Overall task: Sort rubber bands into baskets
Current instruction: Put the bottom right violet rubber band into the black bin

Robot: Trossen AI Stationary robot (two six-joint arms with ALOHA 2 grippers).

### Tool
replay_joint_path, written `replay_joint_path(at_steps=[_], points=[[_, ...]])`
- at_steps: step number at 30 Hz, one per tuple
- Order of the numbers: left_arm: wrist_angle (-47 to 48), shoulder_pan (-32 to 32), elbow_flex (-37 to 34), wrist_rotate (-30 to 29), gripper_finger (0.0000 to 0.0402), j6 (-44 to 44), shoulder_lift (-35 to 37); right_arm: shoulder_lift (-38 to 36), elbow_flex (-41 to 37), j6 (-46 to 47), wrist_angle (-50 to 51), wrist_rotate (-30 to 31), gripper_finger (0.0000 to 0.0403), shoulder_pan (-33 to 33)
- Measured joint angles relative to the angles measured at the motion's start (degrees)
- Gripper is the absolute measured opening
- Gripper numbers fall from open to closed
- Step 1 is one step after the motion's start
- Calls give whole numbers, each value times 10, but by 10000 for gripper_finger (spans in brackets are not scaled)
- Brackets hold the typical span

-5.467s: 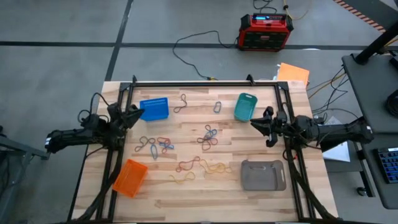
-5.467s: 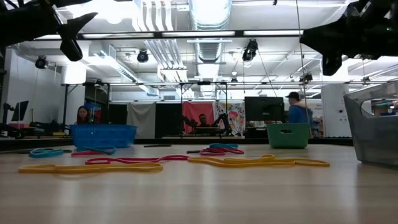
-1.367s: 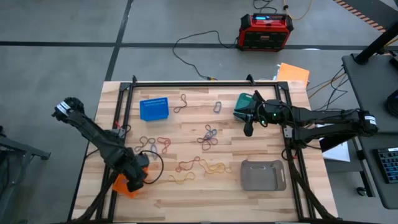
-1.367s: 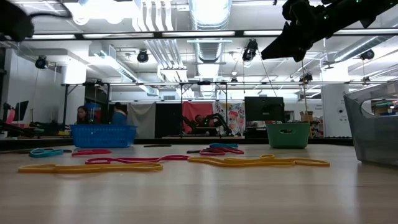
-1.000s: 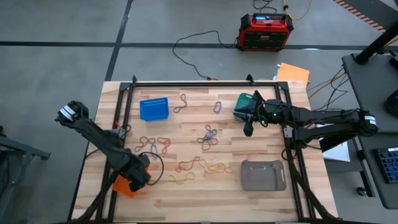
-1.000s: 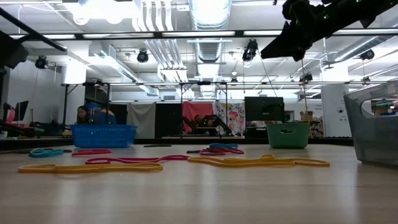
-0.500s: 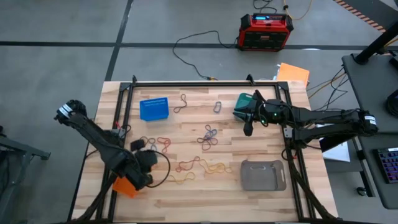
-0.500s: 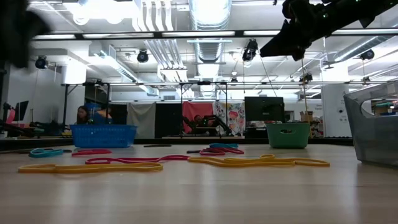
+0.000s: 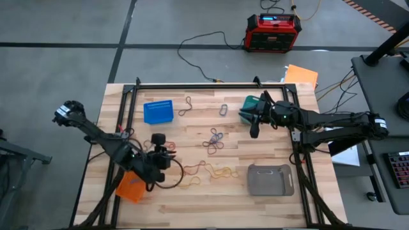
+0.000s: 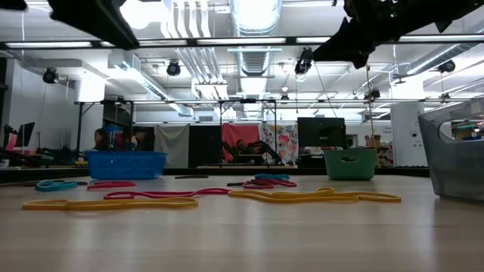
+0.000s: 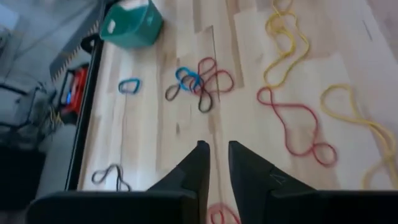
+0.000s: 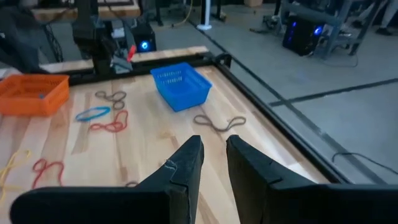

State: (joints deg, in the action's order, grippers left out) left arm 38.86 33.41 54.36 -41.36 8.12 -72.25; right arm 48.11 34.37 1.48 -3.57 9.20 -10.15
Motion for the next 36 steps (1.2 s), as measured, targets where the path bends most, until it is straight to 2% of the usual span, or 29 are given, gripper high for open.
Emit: replay_joint_path(at_steps=[2, 8, 12, 18, 24, 30, 36], points=[[-74, -14, -50, 7, 39, -33, 30, 5, 0, 0, -15, 1, 68, 0], [-363, -71, -197, 77, 38, -189, 118, 53, 0, -7, -74, 18, 68, -2], [-436, -117, -268, 80, 38, -235, 163, 102, 32, -6, -61, 31, 68, -20], [-470, -163, -336, 94, 38, -225, 200, 191, 128, -4, 32, 30, 68, -45], [-471, -168, -332, 94, 38, -220, 230, 270, 238, -28, 167, 16, 68, -52], [-339, -167, -280, 94, 38, -73, 261, 329, 342, -63, 296, -56, 68, -47], [-237, -167, -239, 94, 38, 16, 247, 369, 358, -71, 321, -81, 68, -17]])
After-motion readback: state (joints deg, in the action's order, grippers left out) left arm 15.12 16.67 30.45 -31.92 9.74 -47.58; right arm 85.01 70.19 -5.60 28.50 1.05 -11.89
